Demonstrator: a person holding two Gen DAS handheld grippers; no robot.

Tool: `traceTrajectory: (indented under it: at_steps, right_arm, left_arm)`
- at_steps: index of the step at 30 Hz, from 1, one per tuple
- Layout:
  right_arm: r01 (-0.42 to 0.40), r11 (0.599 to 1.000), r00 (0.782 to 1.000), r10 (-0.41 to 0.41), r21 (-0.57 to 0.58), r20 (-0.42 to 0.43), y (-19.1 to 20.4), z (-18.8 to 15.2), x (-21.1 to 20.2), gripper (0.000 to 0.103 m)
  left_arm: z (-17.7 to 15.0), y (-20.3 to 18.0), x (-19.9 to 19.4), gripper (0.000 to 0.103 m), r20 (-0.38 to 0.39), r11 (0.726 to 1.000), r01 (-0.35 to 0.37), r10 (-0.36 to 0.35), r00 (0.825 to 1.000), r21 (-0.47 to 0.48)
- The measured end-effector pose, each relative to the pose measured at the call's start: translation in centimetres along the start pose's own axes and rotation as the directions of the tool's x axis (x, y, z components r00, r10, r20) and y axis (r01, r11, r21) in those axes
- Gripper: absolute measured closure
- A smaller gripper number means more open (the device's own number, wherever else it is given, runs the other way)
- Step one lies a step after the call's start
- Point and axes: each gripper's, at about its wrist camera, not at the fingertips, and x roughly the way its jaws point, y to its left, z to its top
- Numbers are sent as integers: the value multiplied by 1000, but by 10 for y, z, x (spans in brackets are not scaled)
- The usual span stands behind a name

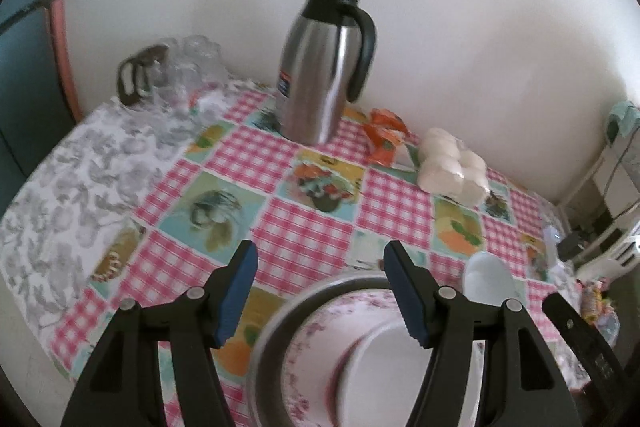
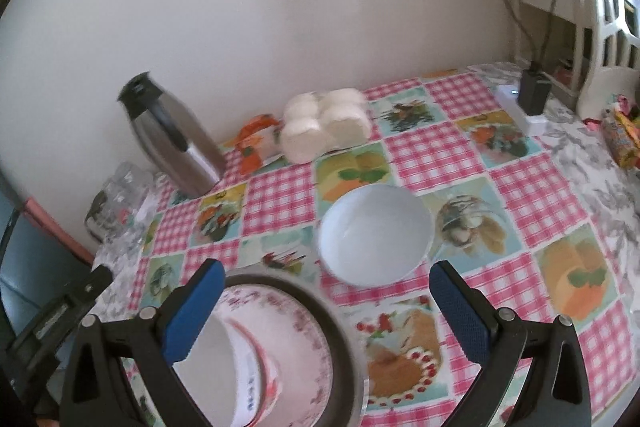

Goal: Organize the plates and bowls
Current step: 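Move both tools to the pale blue-grey round bowl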

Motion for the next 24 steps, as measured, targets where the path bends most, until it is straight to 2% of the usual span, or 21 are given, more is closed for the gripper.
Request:
traceTrajectory:
  at_steps: [2, 5, 8, 10, 13, 17, 20, 22, 24]
  right_arm:
    - [15, 1000, 1000, -15, -2, 11, -5, 6, 1, 0]
    - [46, 999, 999, -46, -6, 14, -13, 16, 5, 0]
    - [59, 998, 998, -59, -2, -25, -22, 23, 18, 0]
    - [64, 998, 996, -64, 1, -54, -26, 25, 28, 0]
    - [66, 997, 993, -63, 25, -103, -36, 26, 43, 2]
    - [108, 992, 984, -98, 62, -150, -58, 31, 62, 7]
    - [146, 987, 974, -132, 69, -182, -70, 34, 74, 11]
    - [164, 983, 968, -144, 79, -207, -78, 35, 82, 16]
    - [163, 983, 965, -141, 87, -219, -83, 35, 86, 17]
  left_arm:
    - [4, -8, 3, 37, -10, 999, -3, 4, 1000, 32]
    - [17, -26, 8, 37, -29, 992, -17, 21, 999, 129]
    - [31, -37, 21, 37, -107, 987, 4, 13, 994, 163]
    - [40, -45, 36, 37, -190, 985, 40, -8, 982, 166]
    - [46, -67, 59, 37, -290, 968, 45, 30, 956, 247]
    - [50, -99, 74, 37, -325, 941, 61, 54, 944, 332]
    - [50, -122, 85, 37, -348, 931, 84, 49, 936, 356]
    - [47, -140, 94, 37, -371, 924, 105, 42, 927, 368]
    - [41, -158, 104, 37, -410, 919, 132, 35, 911, 371]
